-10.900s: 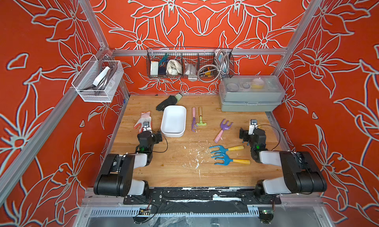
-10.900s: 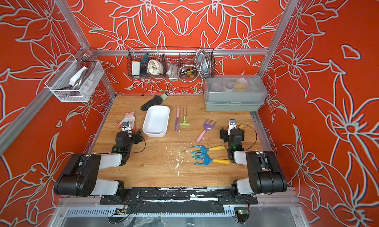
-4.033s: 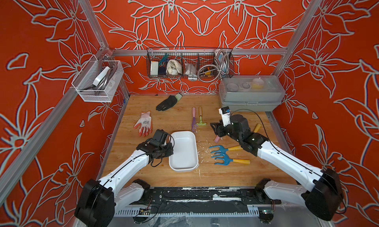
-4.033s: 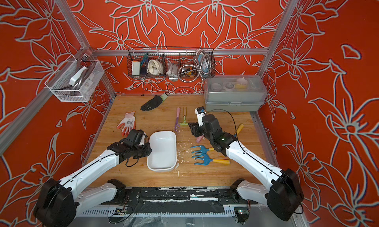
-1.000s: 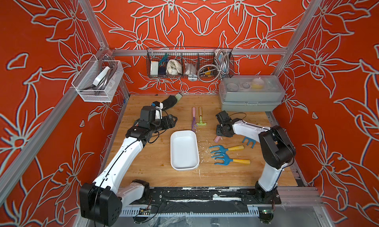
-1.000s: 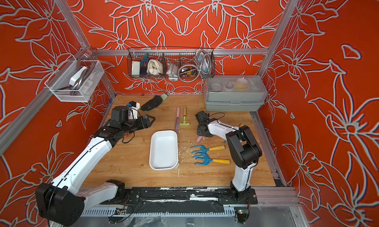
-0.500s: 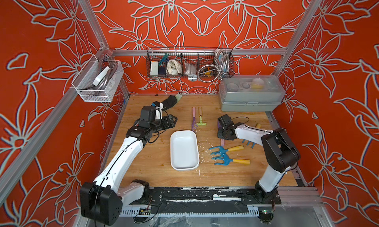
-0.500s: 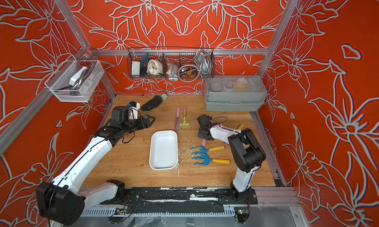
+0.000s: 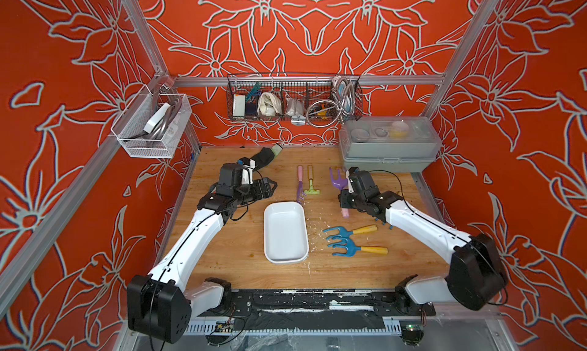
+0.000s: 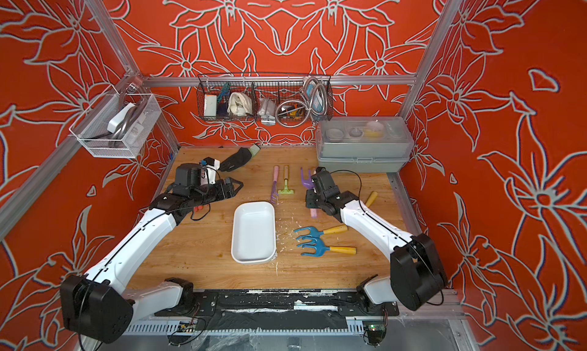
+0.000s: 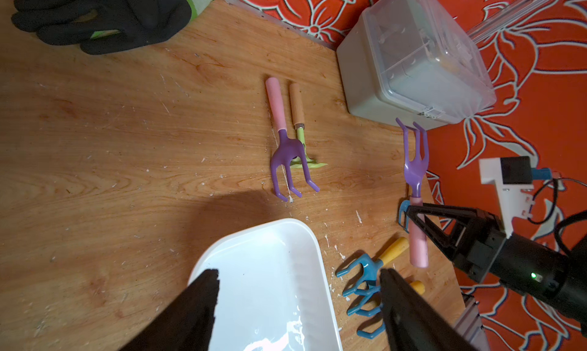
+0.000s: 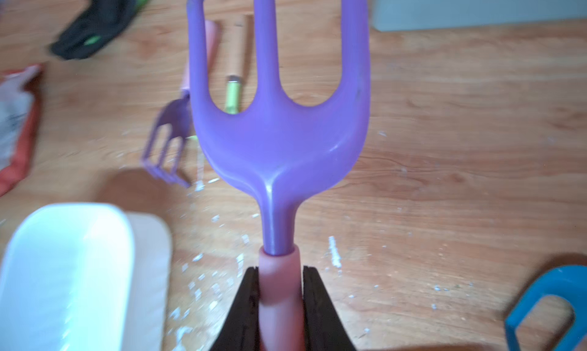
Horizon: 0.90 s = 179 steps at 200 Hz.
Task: Put the rake into the storage box
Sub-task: Pick up the rake at the center of the board, then place the rake in the storage box.
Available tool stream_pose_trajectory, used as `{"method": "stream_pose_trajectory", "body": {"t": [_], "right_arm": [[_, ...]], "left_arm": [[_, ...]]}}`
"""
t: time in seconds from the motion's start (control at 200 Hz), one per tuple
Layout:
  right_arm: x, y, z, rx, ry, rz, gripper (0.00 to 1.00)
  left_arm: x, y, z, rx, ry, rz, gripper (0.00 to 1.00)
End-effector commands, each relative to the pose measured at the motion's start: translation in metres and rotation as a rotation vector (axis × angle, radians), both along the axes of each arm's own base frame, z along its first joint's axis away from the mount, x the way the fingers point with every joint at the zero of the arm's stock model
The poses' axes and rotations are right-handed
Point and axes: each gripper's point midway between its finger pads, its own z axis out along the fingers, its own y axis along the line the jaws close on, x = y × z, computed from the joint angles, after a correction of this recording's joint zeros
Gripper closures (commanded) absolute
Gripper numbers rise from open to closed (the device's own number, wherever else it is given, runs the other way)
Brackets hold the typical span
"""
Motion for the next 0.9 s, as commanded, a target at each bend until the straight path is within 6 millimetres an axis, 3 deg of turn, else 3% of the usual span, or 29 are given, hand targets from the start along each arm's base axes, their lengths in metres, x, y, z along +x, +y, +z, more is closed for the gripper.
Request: {"method": "stream_pose_trajectory", "body": {"t": [0.0, 0.34, 0.601, 0.891], "right_arm": [[-0.032, 0.02, 0.003, 0.017, 0.034, 0.135, 0.99], [-0.09, 0.066, 0.006, 0.161, 0.064, 0.203, 1.0], [-0.112, 0.096, 0.005, 0.239, 0.11, 0.189, 1.0], [-0.127, 0.148, -0.002, 0.285, 0.143, 0.198, 1.0]], "left_arm": [[0.002, -0.003, 0.013, -0.027, -0.04, -0.016, 0.19], [0.003, -0.001, 0.011, -0.016, -0.034, -0.005, 0.19], [0.003, -0.001, 0.01, -0.015, -0.031, -0.008, 0.19], [0.003, 0.0, 0.007, -0.005, -0.018, -0.004, 0.2]]}}
